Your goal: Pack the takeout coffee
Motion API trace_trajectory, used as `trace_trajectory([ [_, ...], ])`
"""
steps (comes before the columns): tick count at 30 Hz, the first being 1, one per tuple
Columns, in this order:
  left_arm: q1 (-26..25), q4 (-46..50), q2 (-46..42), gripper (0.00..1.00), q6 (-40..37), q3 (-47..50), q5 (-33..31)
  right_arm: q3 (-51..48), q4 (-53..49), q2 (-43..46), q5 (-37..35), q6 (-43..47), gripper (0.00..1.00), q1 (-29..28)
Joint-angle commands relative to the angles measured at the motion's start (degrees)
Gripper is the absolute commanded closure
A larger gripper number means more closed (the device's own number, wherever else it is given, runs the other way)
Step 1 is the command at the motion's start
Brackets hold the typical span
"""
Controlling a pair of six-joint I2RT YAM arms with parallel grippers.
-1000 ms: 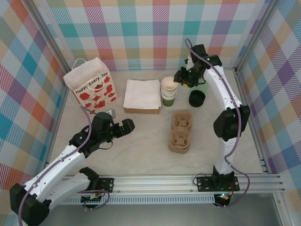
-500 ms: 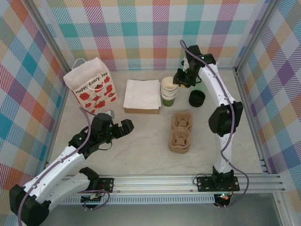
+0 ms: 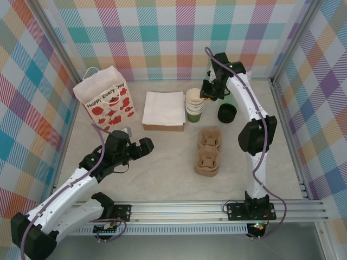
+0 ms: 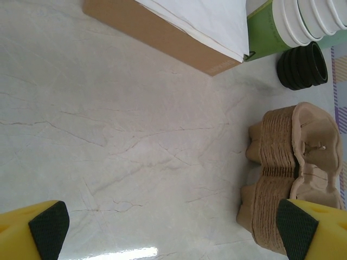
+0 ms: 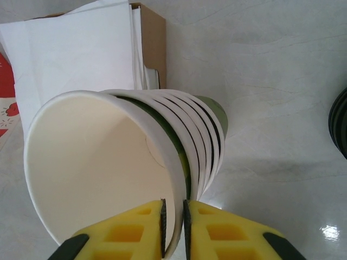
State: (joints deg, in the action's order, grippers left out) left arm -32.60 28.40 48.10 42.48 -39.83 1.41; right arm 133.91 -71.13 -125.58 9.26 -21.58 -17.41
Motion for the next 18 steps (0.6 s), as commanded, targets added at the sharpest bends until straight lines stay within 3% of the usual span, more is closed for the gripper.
trace_trajectory([
  [1,-0.69,0.92,-1.07,0.0,0.53,0.96,-0.81,2.02,-1.83,-0.33,-0.46,0.67,0.84,-0.47],
  [18,-0.72,1.26,-1.51,0.0,0.77,0.03,-0.62,8.06,-5.29,-0.31,0.81,0.84,0.92,-0.48],
])
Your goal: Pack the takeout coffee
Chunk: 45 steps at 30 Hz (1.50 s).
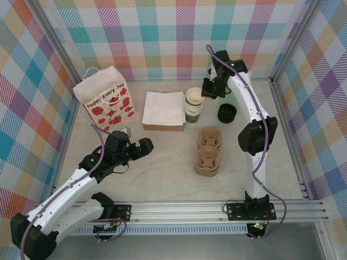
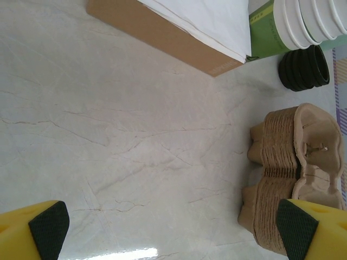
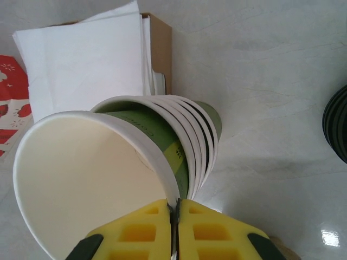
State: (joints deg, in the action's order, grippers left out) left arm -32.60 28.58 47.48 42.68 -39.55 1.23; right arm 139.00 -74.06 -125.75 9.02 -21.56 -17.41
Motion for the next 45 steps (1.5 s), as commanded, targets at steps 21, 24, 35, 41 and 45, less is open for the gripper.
trace_trajectory([
  [21,-0.73,0.95,-1.76,0.0,0.54,-1.48,-0.18,6.59,-7.23,12.8,0.64,2.23,0.93,-0.51],
  [24,-0.73,0.9,-1.96,0.0,0.57,-1.46,-0.27,3.11,-6.41,16.56,2.72,2.05,0.93,-0.64],
  [35,-0.68,2.54,-2.52,0.0,0.56,-2.02,-1.21,-24.31,2.63,33.48,5.58,-0.86,0.92,-6.45],
  [41,-0.66,2.78,-2.92,0.0,0.91,-1.24,-1.67,-38.8,7.96,38.59,5.49,-3.34,0.92,-11.46],
  [45,-0.72,2.8,-2.84,0.0,1.17,-0.72,-1.59,-45.83,11.25,39.44,4.43,-4.82,0.92,-14.28],
])
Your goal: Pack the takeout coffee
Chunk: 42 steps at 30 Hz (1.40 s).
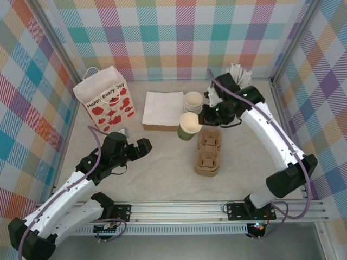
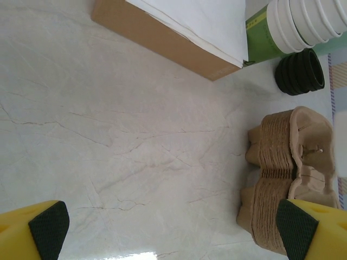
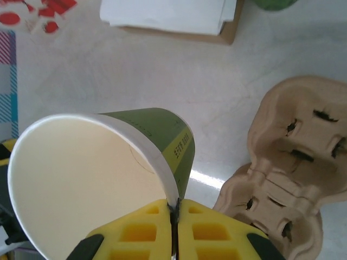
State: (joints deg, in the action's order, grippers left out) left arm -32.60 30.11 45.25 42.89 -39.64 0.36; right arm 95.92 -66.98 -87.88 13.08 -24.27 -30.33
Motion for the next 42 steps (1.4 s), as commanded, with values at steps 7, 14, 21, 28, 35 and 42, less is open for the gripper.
trace_trajectory([
  [7,-0.69,3.34,-0.7,0.0,0.74,-0.34,-1.74,-10.18,10.3,-0.73,-0.42,-4.13,0.92,-5.65],
  [14,-0.77,4.29,-0.76,0.0,0.78,0.43,-2.04,-13.43,14.02,-4.97,-3.38,-4.21,0.91,-8.58],
  [21,-0.71,4.05,-0.61,0.0,0.92,0.54,-2.1,-14.08,15.3,-8.89,-5.57,-3.43,0.91,-10.1],
  [28,-0.71,3.23,0.35,0.0,1.05,0.53,-1.77,-14.58,15.9,-11.5,-6.18,-3.41,0.9,-11.06],
  [35,-0.71,2.99,0.79,0.0,0.96,0.53,-1.68,-15.1,15.83,-12.96,-6.45,-3.39,0.89,-11.5],
  [42,-0.69,2.94,0.76,0.0,0.94,0.53,-1.68,-15.59,16.25,-12.27,-5.34,-3.54,0.82,-11.51],
])
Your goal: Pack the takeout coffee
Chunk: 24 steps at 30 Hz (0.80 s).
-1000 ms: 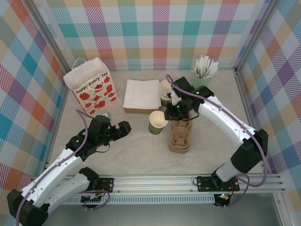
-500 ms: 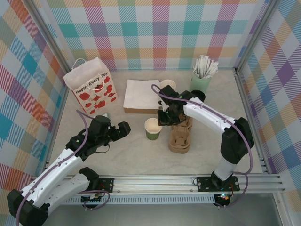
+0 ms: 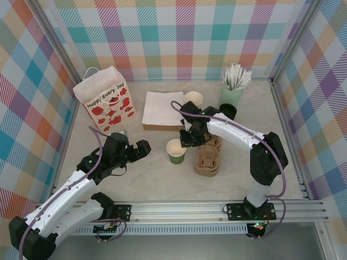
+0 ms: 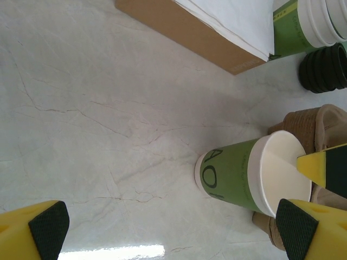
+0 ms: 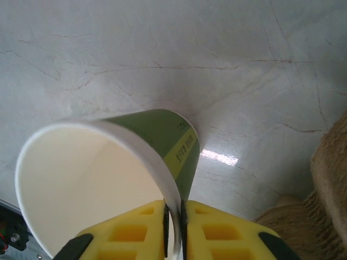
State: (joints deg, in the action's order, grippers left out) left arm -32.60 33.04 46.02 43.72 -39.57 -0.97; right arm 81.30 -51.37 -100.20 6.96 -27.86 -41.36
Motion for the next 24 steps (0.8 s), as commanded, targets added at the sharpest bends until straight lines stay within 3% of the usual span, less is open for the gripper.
trace_trajectory([
  [1,-0.71,-0.04,0.03,0.0,0.13,0.48,-0.35,-0.89,0.53,0.35,0.64,0.01,0.8,-0.47],
  [12,-0.67,-1.24,0.25,0.0,0.2,0.11,0.31,1.33,-1.83,4.52,-1.91,0.26,0.48,-0.48],
  [17,-0.72,-2.3,0.47,0.0,0.74,-0.4,0.86,2.74,-3.37,7.9,-4.53,1.26,0.29,-0.47],
  [24,-0.67,-5.14,1.3,0.0,1.76,-1.03,2.71,6.27,-6.77,12.83,-9.67,3.31,0.18,-0.34],
])
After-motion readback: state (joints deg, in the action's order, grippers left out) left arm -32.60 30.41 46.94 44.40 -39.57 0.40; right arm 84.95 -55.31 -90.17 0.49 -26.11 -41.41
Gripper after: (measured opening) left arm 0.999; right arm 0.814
